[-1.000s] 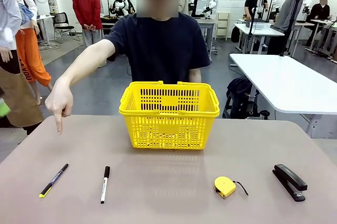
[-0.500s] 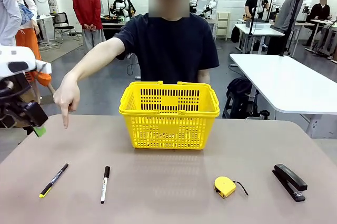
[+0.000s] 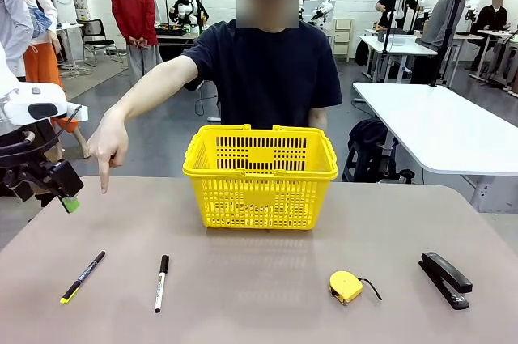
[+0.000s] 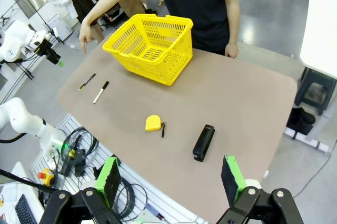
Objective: Place the items the person wants into the basket.
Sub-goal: Pick up the item the person points to and place it in the Market Basket.
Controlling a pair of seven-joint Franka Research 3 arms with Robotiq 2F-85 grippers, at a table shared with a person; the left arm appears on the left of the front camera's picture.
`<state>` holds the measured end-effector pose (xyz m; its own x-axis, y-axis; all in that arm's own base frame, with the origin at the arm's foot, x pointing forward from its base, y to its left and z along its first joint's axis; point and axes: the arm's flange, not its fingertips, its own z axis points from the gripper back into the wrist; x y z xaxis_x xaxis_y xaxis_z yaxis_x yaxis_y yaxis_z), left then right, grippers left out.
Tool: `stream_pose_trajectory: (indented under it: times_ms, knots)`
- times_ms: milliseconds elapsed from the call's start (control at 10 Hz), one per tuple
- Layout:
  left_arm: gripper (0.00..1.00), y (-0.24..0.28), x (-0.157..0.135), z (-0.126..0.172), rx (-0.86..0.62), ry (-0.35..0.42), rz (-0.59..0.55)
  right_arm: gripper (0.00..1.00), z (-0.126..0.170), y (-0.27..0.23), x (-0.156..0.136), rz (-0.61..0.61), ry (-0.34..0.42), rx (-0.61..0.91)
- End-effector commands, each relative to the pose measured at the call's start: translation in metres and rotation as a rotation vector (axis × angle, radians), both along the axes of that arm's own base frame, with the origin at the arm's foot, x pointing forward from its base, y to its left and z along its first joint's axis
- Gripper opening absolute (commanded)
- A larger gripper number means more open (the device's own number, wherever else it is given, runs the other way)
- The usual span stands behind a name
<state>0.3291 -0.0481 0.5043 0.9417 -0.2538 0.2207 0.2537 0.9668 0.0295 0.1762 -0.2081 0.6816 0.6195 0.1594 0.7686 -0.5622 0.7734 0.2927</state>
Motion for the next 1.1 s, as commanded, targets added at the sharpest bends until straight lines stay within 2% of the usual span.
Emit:
stream_pose_trajectory:
  times_ms: [0,200,300,500,1000]
  knots:
    - [1.0,-0.001,-0.007,-0.002,0.026,-0.008,0.013,1.0,-0.002,0.002,0.003,0.001,-0.016,0.012]
    - [1.0,0.0,-0.001,0.001,0.001,-0.005,-0.002,1.0,-0.002,0.002,0.003,0.001,-0.016,0.012]
    - [1.0,-0.012,-0.005,-0.018,0.037,-0.015,-0.015,1.0,-0.002,0.002,0.003,0.001,-0.016,0.012]
    - [1.0,-0.03,-0.006,-0.05,0.103,0.026,-0.029,1.0,-0.002,0.002,0.003,0.001,-0.016,0.012]
    - [1.0,-0.034,-0.019,-0.113,0.133,0.046,-0.038,1.0,-0.002,0.002,0.003,0.001,-0.016,0.012]
